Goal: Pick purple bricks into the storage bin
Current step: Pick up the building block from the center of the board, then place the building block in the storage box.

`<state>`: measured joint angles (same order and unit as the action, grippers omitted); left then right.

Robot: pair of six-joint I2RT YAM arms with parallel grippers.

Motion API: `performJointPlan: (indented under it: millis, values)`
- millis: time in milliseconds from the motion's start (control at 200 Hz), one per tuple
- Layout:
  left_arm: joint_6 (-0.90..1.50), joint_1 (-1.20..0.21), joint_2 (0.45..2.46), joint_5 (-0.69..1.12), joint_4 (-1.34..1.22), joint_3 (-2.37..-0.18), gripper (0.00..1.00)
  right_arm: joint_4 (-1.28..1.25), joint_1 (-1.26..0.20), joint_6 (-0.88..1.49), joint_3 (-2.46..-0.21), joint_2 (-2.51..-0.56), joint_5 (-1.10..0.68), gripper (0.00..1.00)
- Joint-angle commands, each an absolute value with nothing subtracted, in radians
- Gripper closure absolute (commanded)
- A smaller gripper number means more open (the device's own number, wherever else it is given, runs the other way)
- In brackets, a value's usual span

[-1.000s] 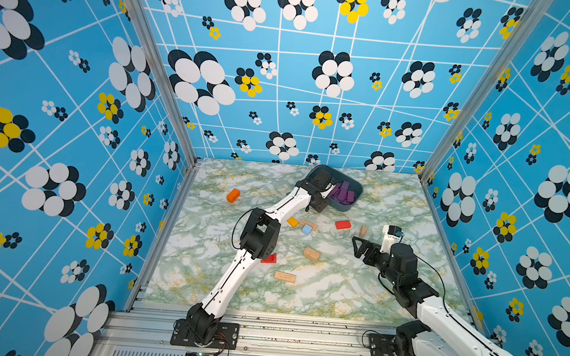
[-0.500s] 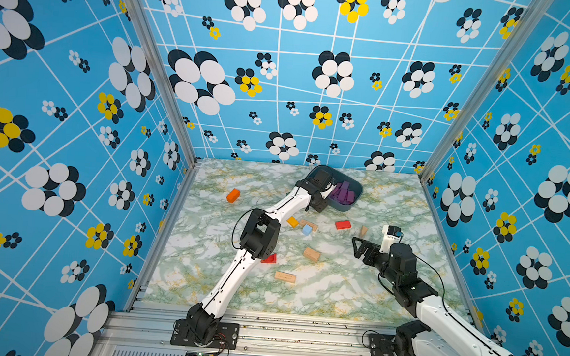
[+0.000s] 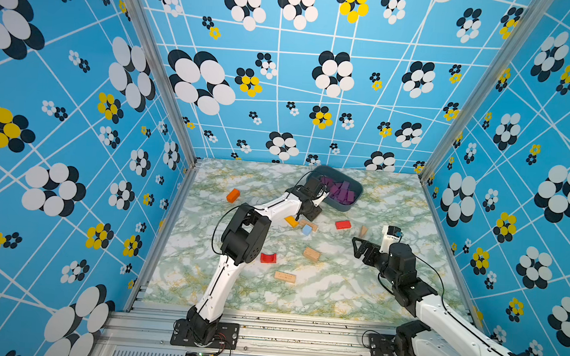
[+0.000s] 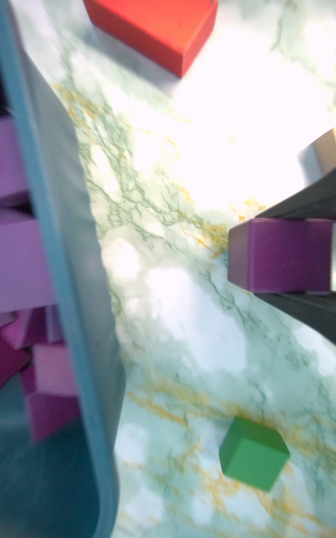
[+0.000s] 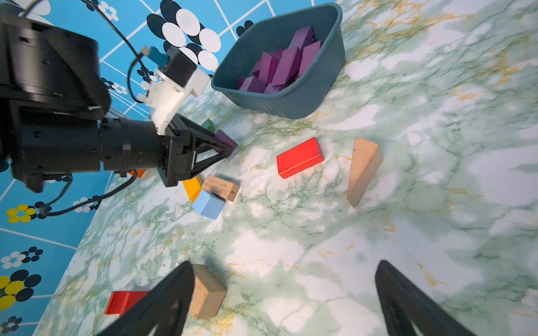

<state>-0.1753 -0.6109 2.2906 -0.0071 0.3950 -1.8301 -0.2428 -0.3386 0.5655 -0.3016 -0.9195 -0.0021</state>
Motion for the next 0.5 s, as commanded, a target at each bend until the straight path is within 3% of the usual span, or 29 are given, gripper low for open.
performJointPlan:
  millis: [0, 290, 495]
  values:
    - [-0.148, -0.619, 2.191, 0.007, 0.254, -1.786, 0.78, -0.226, -0.333, 0.578, -0.297, -0.919, 0.015, 0.01]
    - [-0.15, -0.626, 2.175, 0.019, -0.036, -1.755, 0.76, -0.184, -0.333, 0.574, -0.296, -0.883, 0.029, 0.01]
    - [-0.121, -0.625, 2.271, 0.034, -0.207, -1.829, 0.74, -0.153, -0.333, 0.581, -0.287, -0.857, 0.036, 0.01]
